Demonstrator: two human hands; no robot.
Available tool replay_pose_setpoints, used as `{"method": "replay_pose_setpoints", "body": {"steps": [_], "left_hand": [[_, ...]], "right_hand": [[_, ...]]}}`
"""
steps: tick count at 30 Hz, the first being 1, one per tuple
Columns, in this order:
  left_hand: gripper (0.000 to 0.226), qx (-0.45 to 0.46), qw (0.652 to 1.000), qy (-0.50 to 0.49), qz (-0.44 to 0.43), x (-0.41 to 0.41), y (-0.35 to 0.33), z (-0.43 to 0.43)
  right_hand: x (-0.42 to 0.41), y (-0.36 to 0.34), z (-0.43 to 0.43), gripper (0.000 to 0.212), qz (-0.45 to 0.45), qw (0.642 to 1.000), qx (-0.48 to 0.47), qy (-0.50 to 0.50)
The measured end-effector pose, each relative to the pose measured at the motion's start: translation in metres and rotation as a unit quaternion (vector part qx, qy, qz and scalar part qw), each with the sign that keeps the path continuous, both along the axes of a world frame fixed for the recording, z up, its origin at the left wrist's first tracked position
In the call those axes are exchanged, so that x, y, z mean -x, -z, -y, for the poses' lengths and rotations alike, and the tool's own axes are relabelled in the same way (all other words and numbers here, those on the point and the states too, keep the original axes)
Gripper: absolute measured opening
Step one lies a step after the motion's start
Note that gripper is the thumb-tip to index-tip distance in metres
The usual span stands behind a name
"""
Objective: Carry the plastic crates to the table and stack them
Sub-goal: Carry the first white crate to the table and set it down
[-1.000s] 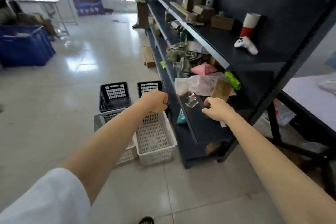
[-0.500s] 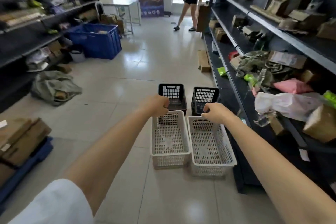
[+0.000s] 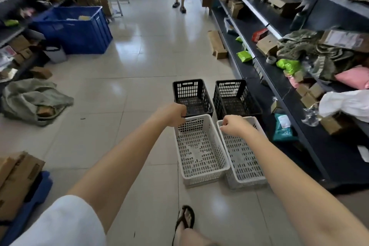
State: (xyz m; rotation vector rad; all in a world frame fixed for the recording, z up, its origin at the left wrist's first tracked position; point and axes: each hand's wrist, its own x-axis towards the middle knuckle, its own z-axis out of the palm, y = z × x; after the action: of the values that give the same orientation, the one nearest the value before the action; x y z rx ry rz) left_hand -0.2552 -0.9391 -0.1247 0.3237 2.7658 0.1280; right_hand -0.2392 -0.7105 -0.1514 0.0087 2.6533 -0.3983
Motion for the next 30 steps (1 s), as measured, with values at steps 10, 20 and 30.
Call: {"method": "replay_pose_setpoints", "body": {"steps": [10, 20, 30], "left_hand": [[0.016, 0.027, 0.993, 0.108, 0.047, 0.152, 0.034, 0.019], [0.034, 0.088, 0.948, 0.299, 0.069, 0.329, 0.112, -0.001], [0.043, 0.139, 0.88, 0.427, 0.153, 0.412, 0.231, -0.013]], "right_hand": [[0.1, 0.019, 0.012, 0.022, 0.0, 0.989, 0.038, 0.141], [0.169, 0.086, 0.023, 0.024, -0.001, 0.93, 0.072, 0.36], [0.152, 0.21, 0.071, 0.028, 0.096, 0.807, 0.085, 0.576]]}}
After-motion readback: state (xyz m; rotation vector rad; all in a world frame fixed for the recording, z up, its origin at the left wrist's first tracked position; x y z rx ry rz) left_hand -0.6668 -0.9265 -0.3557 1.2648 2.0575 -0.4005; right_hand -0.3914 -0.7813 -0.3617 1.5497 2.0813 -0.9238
